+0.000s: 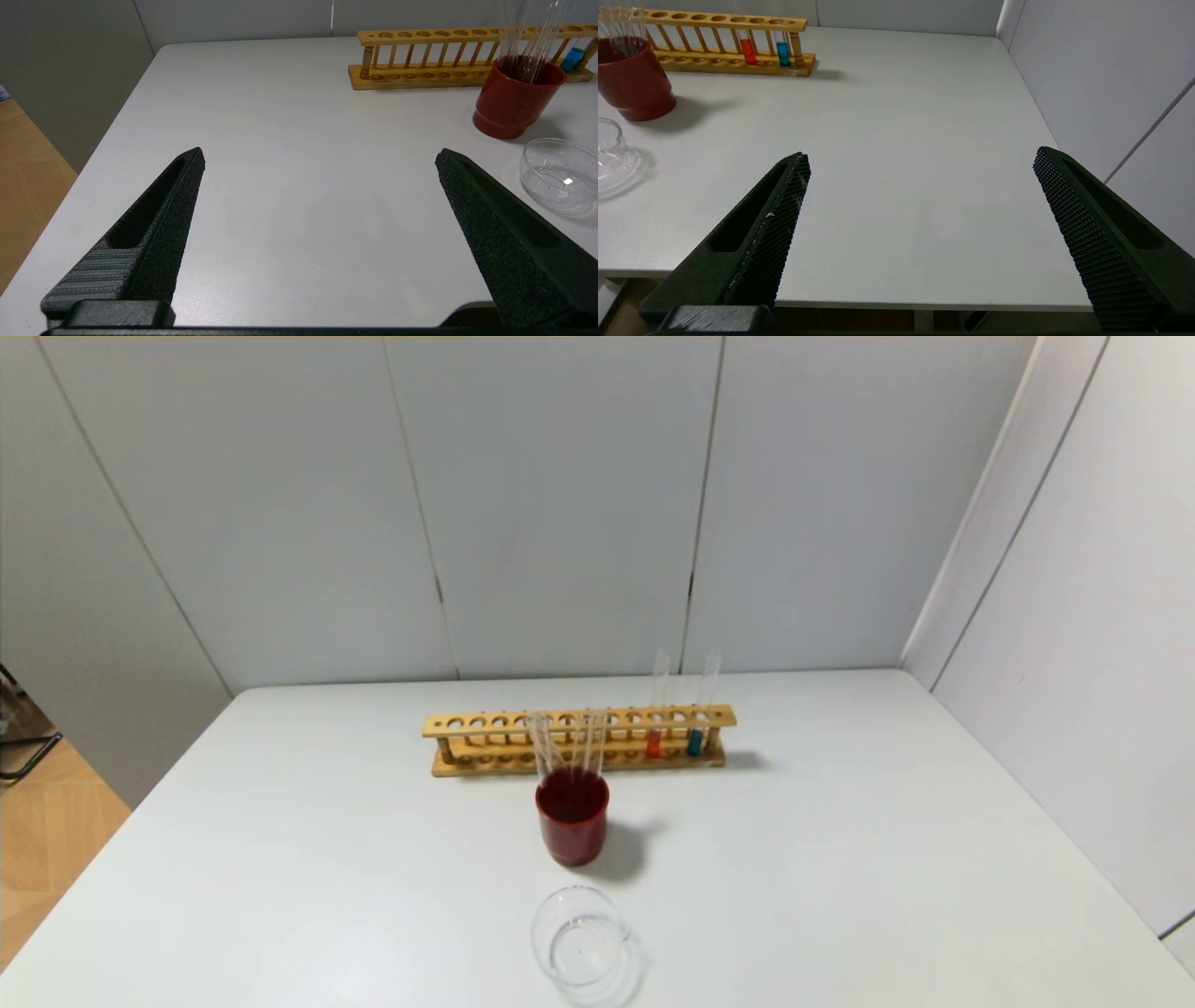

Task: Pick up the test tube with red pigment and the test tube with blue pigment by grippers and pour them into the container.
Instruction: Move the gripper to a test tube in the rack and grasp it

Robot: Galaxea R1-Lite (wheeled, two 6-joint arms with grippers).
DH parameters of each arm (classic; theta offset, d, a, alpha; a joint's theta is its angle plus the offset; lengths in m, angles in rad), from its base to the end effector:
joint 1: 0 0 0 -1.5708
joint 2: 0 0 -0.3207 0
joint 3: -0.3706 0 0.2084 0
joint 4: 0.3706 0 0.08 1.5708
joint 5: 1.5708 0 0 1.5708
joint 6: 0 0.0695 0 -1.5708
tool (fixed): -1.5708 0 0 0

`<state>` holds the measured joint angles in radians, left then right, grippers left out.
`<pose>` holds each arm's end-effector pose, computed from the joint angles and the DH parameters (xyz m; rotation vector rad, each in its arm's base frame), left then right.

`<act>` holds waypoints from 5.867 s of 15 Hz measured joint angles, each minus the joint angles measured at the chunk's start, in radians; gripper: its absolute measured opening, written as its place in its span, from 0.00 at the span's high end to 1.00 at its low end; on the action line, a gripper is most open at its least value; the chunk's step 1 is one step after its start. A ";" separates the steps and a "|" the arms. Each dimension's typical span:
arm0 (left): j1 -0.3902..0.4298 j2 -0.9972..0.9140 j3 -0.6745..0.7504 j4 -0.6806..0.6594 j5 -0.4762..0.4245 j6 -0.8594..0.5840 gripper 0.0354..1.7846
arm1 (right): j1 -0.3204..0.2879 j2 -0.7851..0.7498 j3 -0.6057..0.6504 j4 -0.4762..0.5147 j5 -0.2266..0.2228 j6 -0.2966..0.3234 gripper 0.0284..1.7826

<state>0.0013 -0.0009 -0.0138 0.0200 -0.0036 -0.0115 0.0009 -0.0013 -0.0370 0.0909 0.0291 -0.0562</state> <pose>0.0219 -0.0002 0.0772 -0.0115 0.0053 -0.0023 0.0198 0.0020 0.0746 -0.0554 0.0517 0.0315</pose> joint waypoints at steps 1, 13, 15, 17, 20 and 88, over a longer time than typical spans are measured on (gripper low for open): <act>0.000 0.000 0.000 0.000 0.000 0.000 0.02 | 0.000 0.000 0.000 -0.001 0.000 -0.002 0.02; 0.000 0.000 0.000 0.000 0.000 0.000 0.02 | 0.000 0.000 -0.035 -0.004 0.015 -0.012 0.02; 0.000 0.000 0.000 0.000 0.000 0.000 0.02 | 0.001 0.000 -0.132 0.007 0.060 0.006 0.02; 0.000 0.000 0.000 0.000 -0.001 0.000 0.02 | 0.000 0.009 -0.257 0.012 0.103 0.015 0.02; 0.000 0.000 0.000 0.000 0.000 0.000 0.02 | 0.004 0.086 -0.462 0.014 0.122 0.021 0.02; 0.000 0.000 0.000 0.000 0.000 0.000 0.02 | 0.261 2.335 -1.206 -0.873 0.364 -0.050 0.02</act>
<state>0.0013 -0.0009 -0.0138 0.0200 -0.0038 -0.0115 0.2617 2.3336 -1.2430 -0.7817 0.3934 -0.1066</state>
